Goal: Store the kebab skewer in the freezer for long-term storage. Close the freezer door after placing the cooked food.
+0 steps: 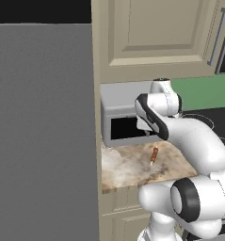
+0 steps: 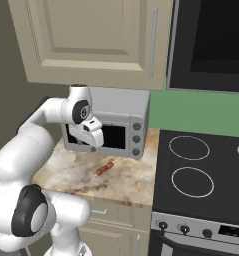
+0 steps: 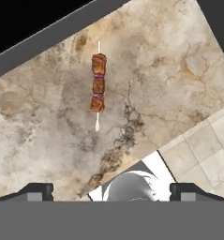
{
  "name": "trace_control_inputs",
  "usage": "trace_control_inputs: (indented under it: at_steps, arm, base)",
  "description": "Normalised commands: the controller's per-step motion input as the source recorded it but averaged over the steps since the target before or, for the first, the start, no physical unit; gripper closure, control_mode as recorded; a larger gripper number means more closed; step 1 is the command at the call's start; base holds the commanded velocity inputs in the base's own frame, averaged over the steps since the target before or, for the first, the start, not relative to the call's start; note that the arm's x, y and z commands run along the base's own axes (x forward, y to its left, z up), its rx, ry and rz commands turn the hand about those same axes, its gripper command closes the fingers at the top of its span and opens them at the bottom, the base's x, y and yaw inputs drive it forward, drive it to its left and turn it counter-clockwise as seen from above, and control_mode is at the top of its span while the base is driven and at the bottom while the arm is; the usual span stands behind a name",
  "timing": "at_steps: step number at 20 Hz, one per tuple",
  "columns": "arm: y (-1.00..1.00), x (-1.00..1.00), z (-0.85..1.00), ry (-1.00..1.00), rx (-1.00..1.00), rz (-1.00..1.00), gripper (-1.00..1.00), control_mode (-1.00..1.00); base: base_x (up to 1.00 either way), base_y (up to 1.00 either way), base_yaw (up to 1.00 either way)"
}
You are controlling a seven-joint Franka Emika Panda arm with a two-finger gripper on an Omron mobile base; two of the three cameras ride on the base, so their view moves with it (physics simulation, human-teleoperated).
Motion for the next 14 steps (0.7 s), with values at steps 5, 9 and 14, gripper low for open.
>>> trace_control_inputs:
  at_steps: [5, 9, 14]
  arm:
    - [-0.24, 0.00, -0.46, 0.02, 0.00, -0.33, -1.00, -1.00]
    - [-0.20, 0.00, -0.44, 0.00, 0.00, -0.23, -1.00, -1.00]
    - [-0.06, 0.00, -0.49, 0.02, 0.00, -0.14, -1.00, -1.00]
  base:
    - [0.00, 0.00, 0.00]
    - [0.00, 0.00, 0.00]
    - [0.00, 0.00, 0.00]
